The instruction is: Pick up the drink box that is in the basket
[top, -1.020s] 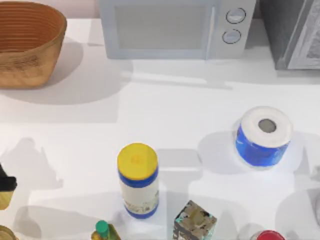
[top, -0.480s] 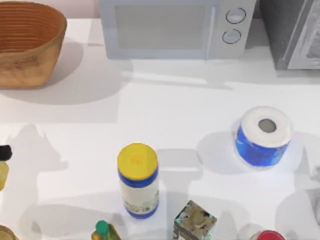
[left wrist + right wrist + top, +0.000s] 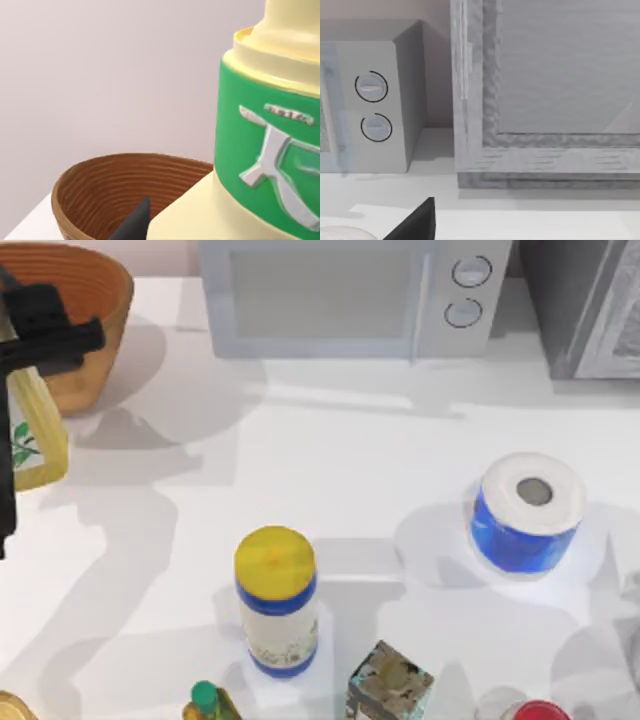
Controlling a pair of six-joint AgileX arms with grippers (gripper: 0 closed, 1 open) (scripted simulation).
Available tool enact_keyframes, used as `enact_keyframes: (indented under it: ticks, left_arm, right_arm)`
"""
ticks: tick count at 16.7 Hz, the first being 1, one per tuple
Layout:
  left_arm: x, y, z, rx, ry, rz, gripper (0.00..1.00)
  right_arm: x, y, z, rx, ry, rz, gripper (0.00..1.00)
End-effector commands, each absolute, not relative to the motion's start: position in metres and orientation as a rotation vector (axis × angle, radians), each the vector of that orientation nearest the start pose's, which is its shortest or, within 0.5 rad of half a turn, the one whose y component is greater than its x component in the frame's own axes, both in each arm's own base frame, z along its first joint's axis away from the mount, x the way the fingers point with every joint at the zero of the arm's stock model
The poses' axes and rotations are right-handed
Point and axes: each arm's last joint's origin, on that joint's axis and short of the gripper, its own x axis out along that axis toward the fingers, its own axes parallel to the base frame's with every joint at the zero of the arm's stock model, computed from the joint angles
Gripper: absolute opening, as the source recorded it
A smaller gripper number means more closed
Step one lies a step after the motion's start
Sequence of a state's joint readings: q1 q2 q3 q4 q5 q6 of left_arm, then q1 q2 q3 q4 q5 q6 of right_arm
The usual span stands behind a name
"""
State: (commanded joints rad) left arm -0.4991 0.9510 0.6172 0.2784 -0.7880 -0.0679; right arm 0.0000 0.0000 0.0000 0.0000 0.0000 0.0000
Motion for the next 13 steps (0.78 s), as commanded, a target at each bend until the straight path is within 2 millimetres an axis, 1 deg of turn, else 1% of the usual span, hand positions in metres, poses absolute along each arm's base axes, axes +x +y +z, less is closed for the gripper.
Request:
enact_keyframes:
  ticks: [2, 3, 4, 6, 8, 10, 12, 13]
  left_arm:
    - [0.222, -0.120, 0.293, -0.042, 0.045, 0.358, 0.00]
    - [0.233, -0.142, 0.293, -0.040, 0.045, 0.388, 0.00]
    - [0.242, -0.165, 0.291, -0.037, 0.044, 0.418, 0.00]
    - [0.254, -0.214, 0.281, -0.029, 0.039, 0.476, 0.00]
    - [0.258, -0.262, 0.263, -0.020, 0.030, 0.528, 0.00]
    - [0.255, -0.305, 0.242, -0.010, 0.019, 0.574, 0.00]
    - [0.247, -0.340, 0.220, -0.002, 0.006, 0.612, 0.00]
    - [0.243, -0.353, 0.210, 0.001, 0.000, 0.627, 0.00]
  right_arm:
    - [0.106, -0.001, 0.160, 0.000, 0.000, 0.000, 1.00]
    - [0.106, -0.001, 0.160, 0.000, 0.000, 0.000, 1.00]
    - [0.106, -0.001, 0.160, 0.000, 0.000, 0.000, 1.00]
    - [0.106, -0.001, 0.160, 0.000, 0.000, 0.000, 1.00]
    - [0.106, -0.001, 0.160, 0.000, 0.000, 0.000, 1.00]
    - [0.106, -0.001, 0.160, 0.000, 0.000, 0.000, 1.00]
    - [0.106, -0.001, 0.160, 0.000, 0.000, 0.000, 1.00]
    - [0.106, -0.001, 0.160, 0.000, 0.000, 0.000, 1.00]
